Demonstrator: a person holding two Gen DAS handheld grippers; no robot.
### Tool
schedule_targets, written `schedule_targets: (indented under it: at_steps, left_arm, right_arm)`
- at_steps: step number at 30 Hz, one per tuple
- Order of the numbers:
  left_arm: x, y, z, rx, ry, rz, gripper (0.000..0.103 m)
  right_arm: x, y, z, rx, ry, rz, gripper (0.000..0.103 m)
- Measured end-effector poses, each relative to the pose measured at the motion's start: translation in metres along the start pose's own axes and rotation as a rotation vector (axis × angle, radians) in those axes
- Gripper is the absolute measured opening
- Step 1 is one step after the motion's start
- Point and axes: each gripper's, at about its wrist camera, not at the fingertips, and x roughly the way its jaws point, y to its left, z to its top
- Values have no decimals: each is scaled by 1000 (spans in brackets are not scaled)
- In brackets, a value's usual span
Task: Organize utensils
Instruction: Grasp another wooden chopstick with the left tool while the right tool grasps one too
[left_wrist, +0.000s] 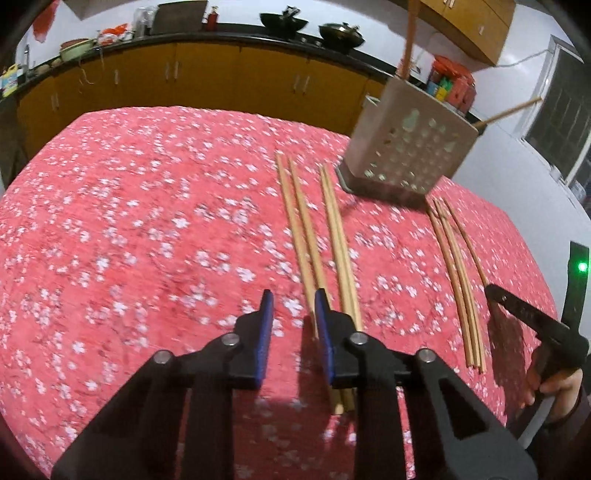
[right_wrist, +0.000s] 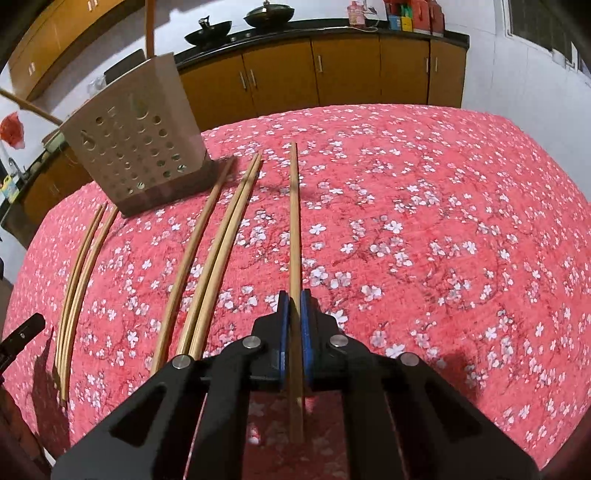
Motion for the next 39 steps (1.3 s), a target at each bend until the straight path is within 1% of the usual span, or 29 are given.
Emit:
schedule_targets:
  at_steps: [5, 7, 12, 13, 20, 23, 27, 31, 33, 35, 39]
  left_arm:
    - [8, -12, -2, 39, 28, -12, 16]
    - [13, -16, -5, 58, 43, 4, 14]
    - [18, -14, -5, 56, 54, 44, 13]
    - [18, -13, -5, 57, 53, 52, 11]
    - [25, -20, 0, 84, 43, 89, 11]
    - [29, -21, 4, 97, 36, 111, 9]
    - [35, -7, 17, 83, 32, 143, 8]
    - [38, 17, 31, 46, 26, 182, 8]
    - [38, 26, 36, 31, 18, 189, 8]
    - [39, 33, 40, 18, 11, 191, 8]
    - [38, 43, 43, -3, 0, 166, 9]
  right_arm:
    - [-1, -1, -1, -3, 0, 7, 7]
    - [-1, -1, -2, -5, 0, 8, 7]
    - [-2, 1, -2, -23, -2, 1, 7]
    - [-2, 2, -3, -31, -2, -1, 7]
    - [-3, 5, -6, -52, 0, 6, 8]
    - [-2, 5, -7, -64, -4, 5, 8]
    - [3, 3, -3, -64, -5, 7, 8]
    - [12, -3, 12, -43, -11, -8, 7]
    - [18, -7, 19, -30, -20, -23, 7]
    - [22, -13, 25, -15, -28, -33, 7]
    - [25, -19, 28, 1, -34, -29, 8]
